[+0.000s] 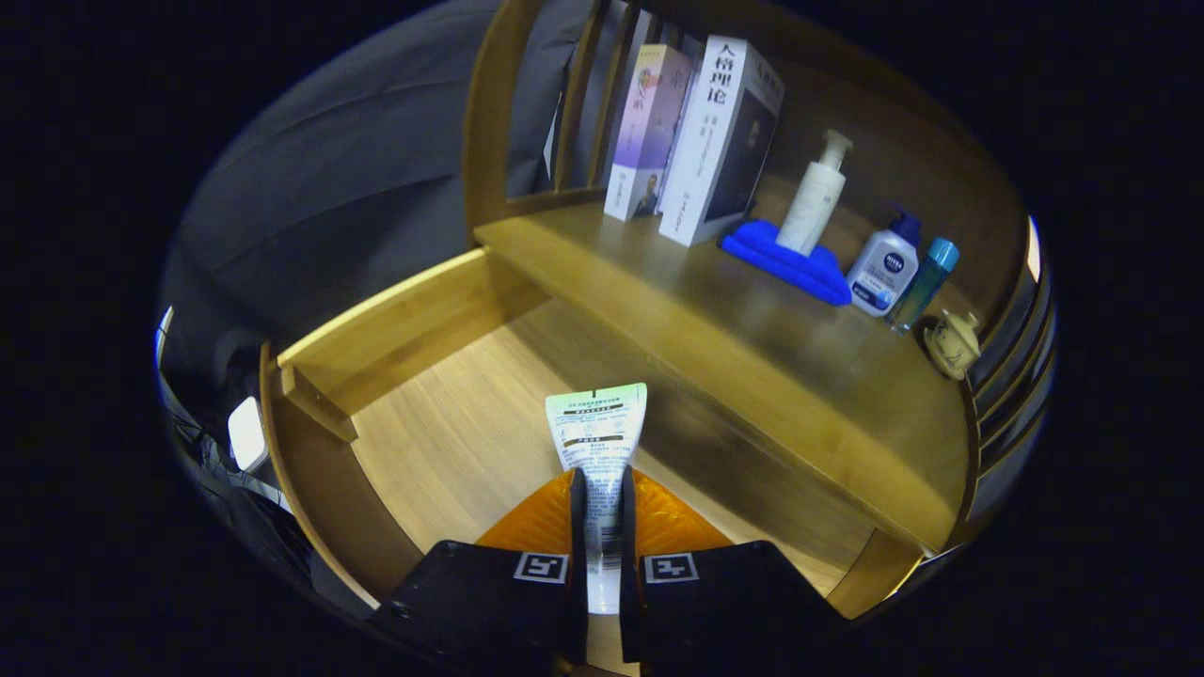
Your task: Pull open the drawer, take out the items inside it, and place them on the countertop above the cabinet.
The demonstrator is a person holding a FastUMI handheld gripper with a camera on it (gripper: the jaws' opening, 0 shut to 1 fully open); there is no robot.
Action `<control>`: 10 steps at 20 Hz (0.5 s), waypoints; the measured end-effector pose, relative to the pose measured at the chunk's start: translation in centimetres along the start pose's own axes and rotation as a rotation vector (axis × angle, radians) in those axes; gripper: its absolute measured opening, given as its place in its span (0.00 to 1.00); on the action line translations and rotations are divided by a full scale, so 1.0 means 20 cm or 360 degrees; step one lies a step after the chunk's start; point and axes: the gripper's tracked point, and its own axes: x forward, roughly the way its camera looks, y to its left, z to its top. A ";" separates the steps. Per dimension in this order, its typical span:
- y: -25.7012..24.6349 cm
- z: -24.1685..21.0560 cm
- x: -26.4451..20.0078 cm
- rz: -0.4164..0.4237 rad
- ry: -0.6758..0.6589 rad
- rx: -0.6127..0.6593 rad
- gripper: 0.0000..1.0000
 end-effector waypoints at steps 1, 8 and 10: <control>0.00 0.03 -0.02 -0.0005 -0.0035 0.0000 0.15; -0.08 0.28 -0.14 -0.0093 -0.0311 0.0203 0.15; -0.15 0.36 -0.18 -0.0148 -0.0403 0.0277 0.15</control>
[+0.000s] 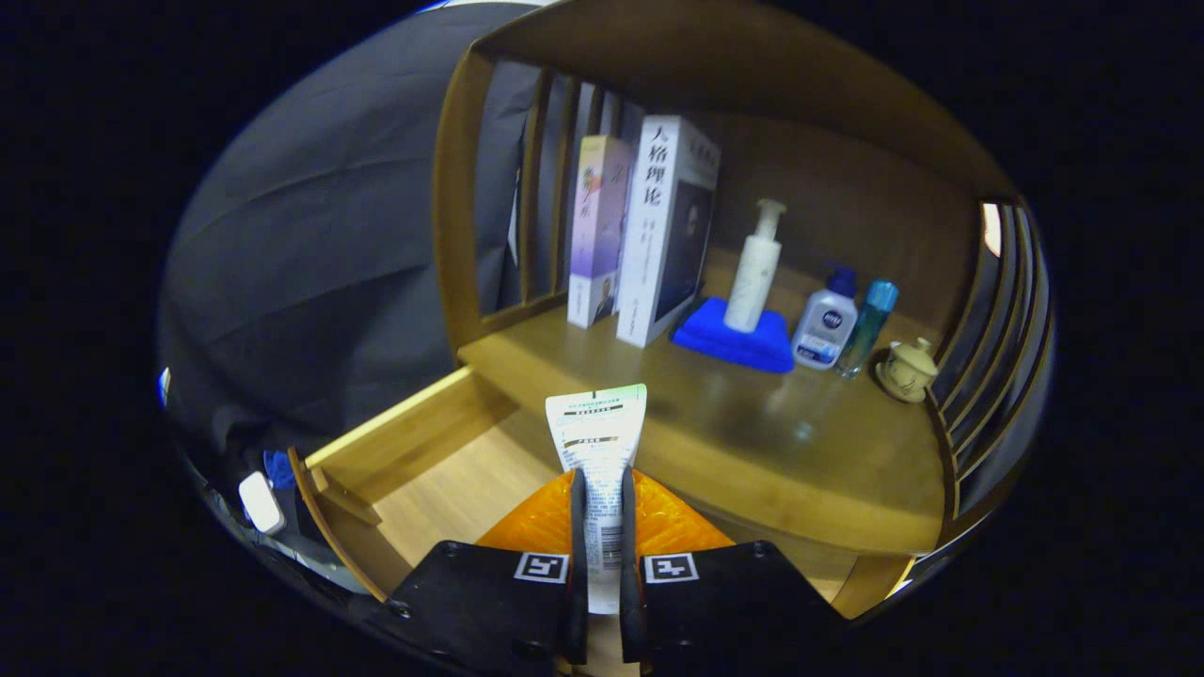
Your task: Pull open the drawer, take out the items inside it, and place them on the countertop above the cabinet.
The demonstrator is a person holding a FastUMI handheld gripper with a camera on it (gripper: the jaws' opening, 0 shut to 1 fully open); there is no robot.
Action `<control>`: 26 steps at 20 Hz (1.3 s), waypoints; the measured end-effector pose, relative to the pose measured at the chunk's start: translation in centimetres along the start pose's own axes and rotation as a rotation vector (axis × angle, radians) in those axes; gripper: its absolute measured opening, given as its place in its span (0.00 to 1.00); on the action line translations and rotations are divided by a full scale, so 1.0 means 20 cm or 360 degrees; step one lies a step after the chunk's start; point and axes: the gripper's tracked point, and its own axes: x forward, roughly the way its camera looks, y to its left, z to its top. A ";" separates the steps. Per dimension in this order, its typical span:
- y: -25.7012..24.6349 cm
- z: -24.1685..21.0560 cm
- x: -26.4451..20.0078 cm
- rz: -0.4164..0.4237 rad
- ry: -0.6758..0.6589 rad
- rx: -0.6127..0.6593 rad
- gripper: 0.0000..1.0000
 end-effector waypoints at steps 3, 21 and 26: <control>-0.08 0.12 0.02 -0.0038 -0.0098 0.0194 0.15; -0.57 0.20 0.44 -0.0486 -0.0023 0.0426 0.26; -0.45 0.35 0.26 -0.0493 -0.0272 0.0361 0.80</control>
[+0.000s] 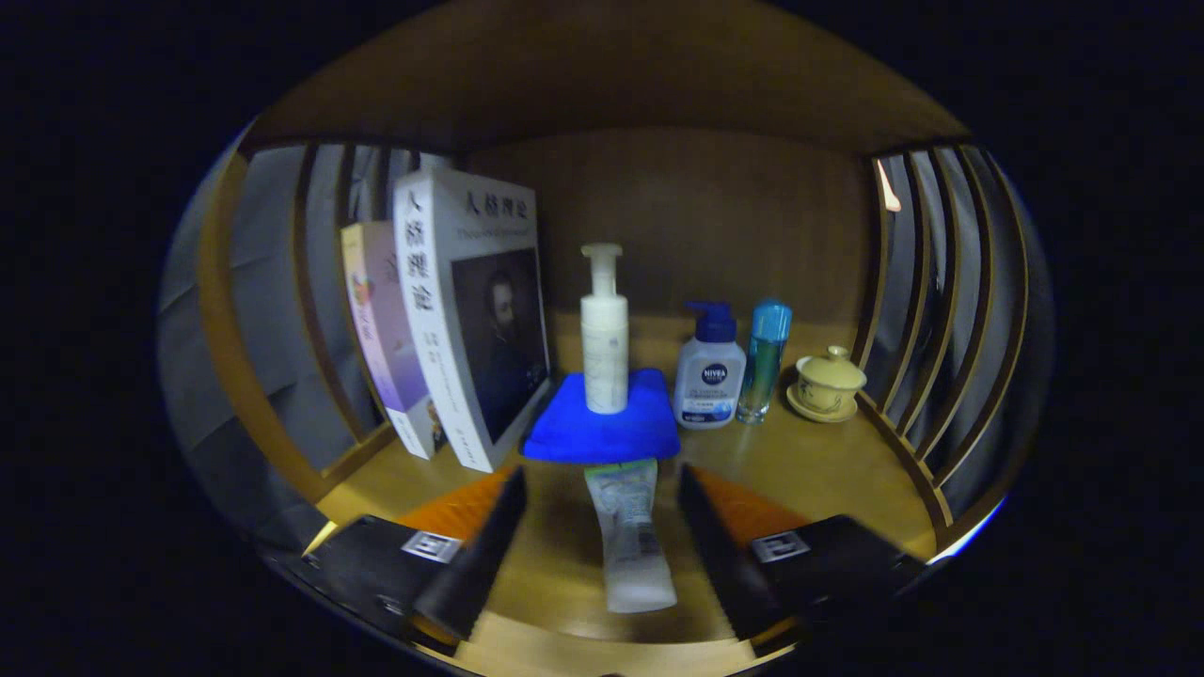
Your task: Pull open the drawer, take out the items inside it, and place them on the countertop above the cabinet.
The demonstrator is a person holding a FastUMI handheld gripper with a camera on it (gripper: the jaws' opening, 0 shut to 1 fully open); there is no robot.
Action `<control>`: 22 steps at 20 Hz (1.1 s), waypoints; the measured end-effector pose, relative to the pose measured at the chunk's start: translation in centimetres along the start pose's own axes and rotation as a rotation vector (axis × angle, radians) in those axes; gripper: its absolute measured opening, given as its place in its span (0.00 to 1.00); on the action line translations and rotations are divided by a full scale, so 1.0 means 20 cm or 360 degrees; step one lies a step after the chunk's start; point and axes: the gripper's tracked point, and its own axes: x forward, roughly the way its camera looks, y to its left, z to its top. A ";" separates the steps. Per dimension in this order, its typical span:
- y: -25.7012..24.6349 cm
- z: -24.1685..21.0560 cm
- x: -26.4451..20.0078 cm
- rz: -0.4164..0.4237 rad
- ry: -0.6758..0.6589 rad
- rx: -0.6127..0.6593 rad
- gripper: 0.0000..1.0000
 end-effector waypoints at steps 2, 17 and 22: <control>0.06 0.07 -0.16 0.0021 -0.0155 -0.0031 0.96; 0.24 -0.31 -1.02 -0.0001 -0.0521 -0.0038 0.96; 0.25 -0.50 -1.18 -0.0070 -0.0592 0.0019 0.96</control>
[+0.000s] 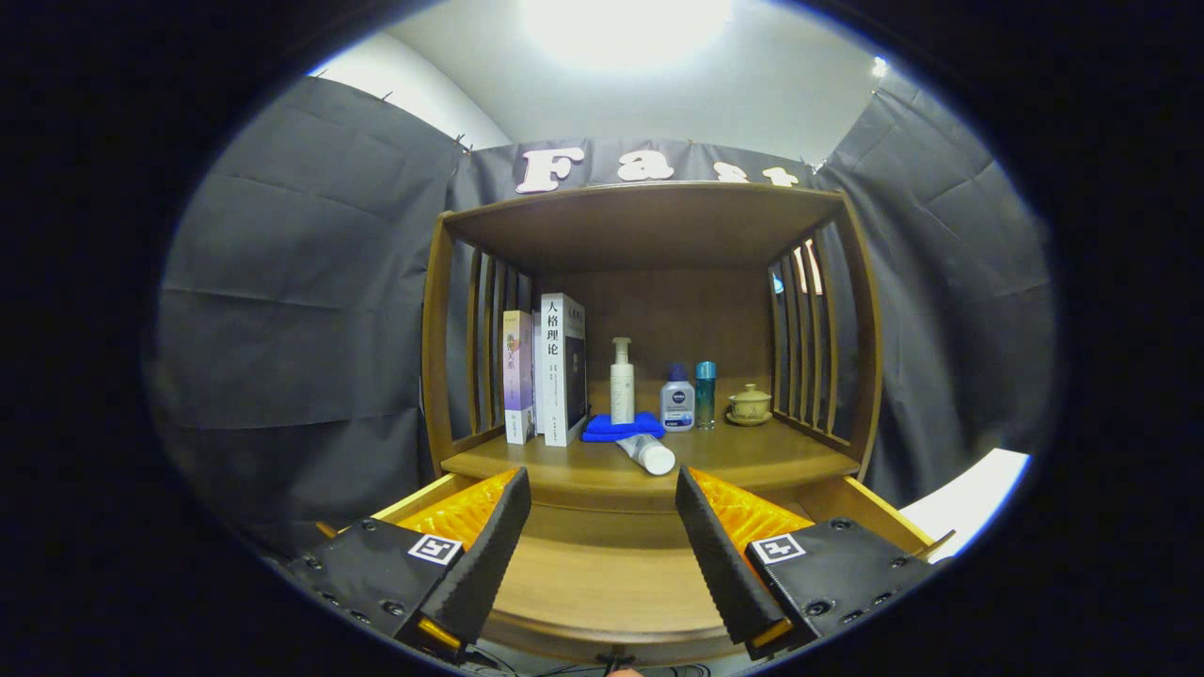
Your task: Pull open the drawer, take out the items inside it, and place them on the countertop above the cabinet.
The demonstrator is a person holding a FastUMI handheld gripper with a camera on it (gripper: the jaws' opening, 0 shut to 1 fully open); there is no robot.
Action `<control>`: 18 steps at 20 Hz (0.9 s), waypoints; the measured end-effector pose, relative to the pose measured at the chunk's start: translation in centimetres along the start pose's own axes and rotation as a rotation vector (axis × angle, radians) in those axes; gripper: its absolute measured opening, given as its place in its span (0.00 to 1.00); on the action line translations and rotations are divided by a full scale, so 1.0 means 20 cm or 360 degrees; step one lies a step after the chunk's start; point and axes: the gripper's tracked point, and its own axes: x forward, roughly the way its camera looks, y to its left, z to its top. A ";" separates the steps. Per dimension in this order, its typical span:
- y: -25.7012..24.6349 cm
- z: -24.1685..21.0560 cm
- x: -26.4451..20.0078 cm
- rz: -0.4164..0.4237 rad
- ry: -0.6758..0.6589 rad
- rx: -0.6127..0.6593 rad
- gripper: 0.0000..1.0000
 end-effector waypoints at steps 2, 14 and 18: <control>0.02 -0.05 -0.07 -0.0002 -0.0006 0.0024 0.96; 0.03 -0.48 -0.32 0.0035 0.0139 -0.0093 0.96; 0.02 -0.60 -0.32 0.0019 0.0192 -0.0110 0.96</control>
